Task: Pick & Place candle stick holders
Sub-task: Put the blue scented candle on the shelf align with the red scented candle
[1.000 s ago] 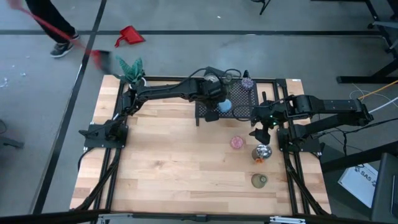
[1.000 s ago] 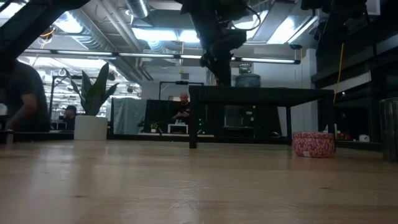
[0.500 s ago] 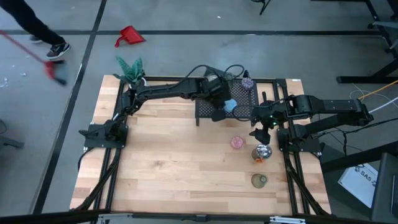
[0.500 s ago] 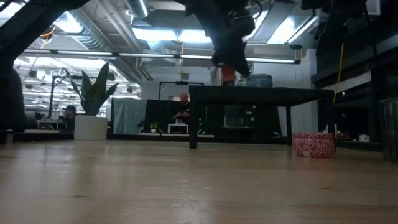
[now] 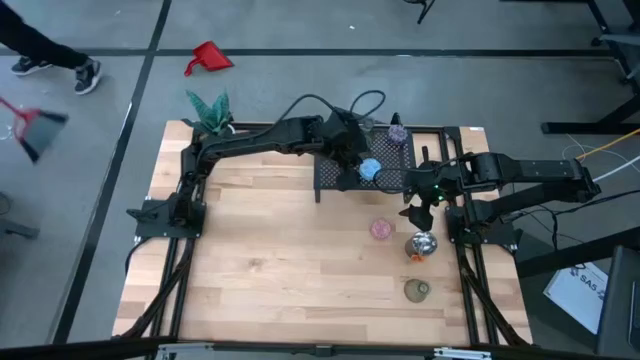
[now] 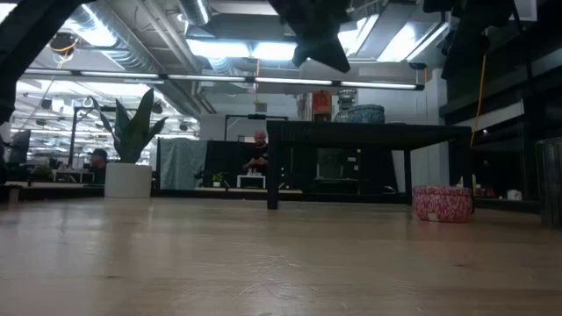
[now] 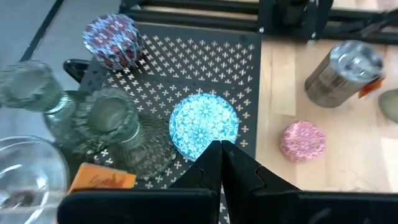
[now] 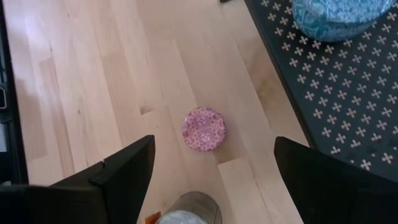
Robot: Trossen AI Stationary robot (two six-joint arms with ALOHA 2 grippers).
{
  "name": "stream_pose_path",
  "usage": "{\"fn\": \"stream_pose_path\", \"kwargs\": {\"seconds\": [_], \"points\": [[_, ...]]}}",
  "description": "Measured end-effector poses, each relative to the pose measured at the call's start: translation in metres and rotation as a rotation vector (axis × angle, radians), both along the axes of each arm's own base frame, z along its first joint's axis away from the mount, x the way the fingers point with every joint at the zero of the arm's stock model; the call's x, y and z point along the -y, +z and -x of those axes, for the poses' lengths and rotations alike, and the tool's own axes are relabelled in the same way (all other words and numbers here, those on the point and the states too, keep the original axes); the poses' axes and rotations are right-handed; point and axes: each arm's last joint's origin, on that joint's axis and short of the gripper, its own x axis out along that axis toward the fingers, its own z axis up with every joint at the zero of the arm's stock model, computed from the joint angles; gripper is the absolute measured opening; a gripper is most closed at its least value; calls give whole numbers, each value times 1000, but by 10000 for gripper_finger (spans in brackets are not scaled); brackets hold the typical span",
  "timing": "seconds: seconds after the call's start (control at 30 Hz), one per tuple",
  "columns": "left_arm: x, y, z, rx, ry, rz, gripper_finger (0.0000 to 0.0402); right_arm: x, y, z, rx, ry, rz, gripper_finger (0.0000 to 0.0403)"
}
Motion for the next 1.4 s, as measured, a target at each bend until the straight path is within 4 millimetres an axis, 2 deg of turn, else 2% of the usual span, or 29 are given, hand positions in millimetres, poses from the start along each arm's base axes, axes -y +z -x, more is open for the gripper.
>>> {"fn": "stream_pose_path", "kwargs": {"seconds": [0.17, 0.47, 0.73, 0.9, 1.03, 1.2, 1.4], "points": [[5, 32, 24, 41, 52, 28, 1, 0, 2, -3, 37, -1, -1, 332], [19, 87, 79, 105, 90, 2, 2, -1, 5, -7, 87, 3, -10, 332], [30, 126, 128, 169, 68, -22, 2, 0, 6, -9, 115, -1, 22, 332], [35, 141, 154, 184, 44, -65, 2, 2, 7, -10, 126, -31, 84, 337], [38, 151, 173, 192, 27, -102, 2, 4, 9, -13, 169, -98, 107, 357], [41, 156, 188, 181, 19, -134, 2, 9, 12, -16, 215, -182, 124, 384], [44, 164, 203, 204, 19, -161, 2, 17, 8, -27, 203, -187, 157, 390]]}}
